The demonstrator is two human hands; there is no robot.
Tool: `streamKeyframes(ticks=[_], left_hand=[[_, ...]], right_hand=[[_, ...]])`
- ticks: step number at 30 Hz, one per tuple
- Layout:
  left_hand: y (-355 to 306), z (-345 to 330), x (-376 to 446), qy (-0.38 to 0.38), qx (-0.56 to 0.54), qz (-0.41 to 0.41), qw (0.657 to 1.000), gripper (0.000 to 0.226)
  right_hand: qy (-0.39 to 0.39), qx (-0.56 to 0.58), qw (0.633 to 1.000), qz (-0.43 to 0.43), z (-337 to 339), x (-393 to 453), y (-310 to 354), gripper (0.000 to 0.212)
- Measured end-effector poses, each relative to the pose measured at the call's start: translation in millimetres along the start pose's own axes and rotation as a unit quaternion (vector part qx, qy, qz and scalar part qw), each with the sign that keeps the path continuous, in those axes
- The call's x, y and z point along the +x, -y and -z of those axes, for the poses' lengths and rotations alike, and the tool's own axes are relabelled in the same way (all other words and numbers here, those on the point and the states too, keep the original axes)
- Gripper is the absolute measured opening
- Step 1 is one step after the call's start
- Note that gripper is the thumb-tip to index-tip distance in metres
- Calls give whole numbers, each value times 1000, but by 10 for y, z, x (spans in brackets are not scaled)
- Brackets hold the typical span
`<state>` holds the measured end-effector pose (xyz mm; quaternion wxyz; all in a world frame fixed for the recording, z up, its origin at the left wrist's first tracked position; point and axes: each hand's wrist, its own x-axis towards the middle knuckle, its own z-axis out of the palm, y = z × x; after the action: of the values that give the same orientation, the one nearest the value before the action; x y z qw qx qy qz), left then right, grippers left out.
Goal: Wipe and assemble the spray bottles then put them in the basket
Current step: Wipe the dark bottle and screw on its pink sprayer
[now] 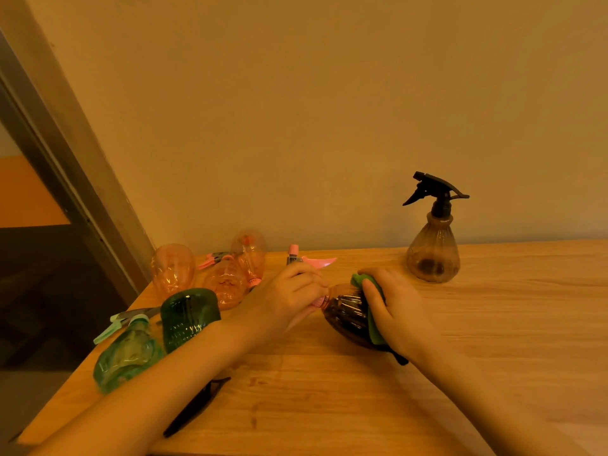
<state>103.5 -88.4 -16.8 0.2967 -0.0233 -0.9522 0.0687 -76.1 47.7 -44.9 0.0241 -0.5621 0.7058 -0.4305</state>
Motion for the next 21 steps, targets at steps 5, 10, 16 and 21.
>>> streamKeyframes(ticks=[5,10,16,21], left_hand=[[-14,37,23,2,15,-3,1000,18],[-125,52,-19,-13,27,101,994,24],[-112,194,17,53,-109,254,959,94],[-3,294,74,137,-192,365,901,106]], right_hand=[[0,-39,998,40,-62,62,175,40],[-5,-65,996,68,-58,-2,174,43],[-25,-113,988,98,-108,-122,184,36],[-32,-110,989,91,-135,-147,172,34]])
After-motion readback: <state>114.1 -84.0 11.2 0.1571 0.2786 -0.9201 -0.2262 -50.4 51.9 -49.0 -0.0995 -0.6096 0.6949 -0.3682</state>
